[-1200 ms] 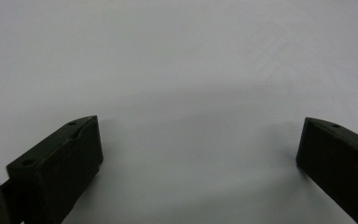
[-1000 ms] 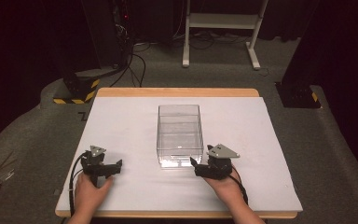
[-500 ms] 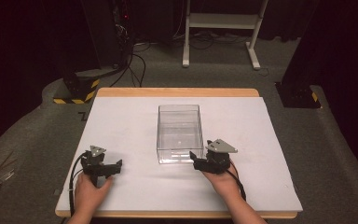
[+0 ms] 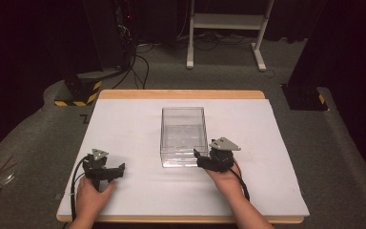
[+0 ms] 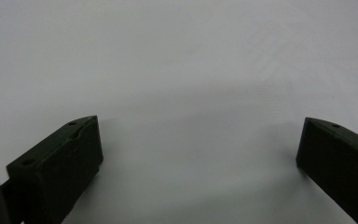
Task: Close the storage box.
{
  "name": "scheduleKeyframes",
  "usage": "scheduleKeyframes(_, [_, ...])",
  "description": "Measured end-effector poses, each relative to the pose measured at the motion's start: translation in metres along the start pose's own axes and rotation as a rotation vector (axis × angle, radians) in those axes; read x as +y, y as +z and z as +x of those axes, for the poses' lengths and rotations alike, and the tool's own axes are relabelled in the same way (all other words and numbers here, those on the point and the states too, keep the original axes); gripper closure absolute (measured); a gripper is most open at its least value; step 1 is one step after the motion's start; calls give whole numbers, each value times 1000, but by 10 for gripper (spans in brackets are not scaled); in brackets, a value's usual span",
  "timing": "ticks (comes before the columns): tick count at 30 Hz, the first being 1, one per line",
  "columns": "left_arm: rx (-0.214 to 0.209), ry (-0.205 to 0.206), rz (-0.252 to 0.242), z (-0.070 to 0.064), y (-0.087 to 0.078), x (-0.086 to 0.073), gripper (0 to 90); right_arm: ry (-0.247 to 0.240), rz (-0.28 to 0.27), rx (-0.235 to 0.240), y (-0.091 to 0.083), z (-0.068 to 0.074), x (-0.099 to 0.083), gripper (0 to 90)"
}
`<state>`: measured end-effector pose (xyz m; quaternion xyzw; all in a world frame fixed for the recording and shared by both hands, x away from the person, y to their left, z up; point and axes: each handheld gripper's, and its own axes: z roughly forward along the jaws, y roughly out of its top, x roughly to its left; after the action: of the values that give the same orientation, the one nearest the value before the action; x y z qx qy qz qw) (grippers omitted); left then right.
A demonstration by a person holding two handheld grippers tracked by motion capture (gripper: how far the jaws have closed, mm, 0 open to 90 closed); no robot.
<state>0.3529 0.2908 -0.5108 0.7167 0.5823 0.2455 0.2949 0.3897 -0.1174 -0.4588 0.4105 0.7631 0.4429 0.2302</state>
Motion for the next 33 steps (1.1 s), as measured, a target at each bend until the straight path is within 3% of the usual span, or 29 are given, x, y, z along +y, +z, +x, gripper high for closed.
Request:
scheduleKeyframes(6, [0, 0, 0, 0, 0, 0, 6, -9, 13, 18, -2, 1, -1, 229])
scheduleKeyframes(16, [0, 0, -1, 0, 0, 0, 6, -7, 9, 32, -26, -7, -14, 232])
scheduleKeyframes(33, [0, 0, 0, 0, 0, 0, 6, 30, 85, -87, -54, -53, -56, 243])
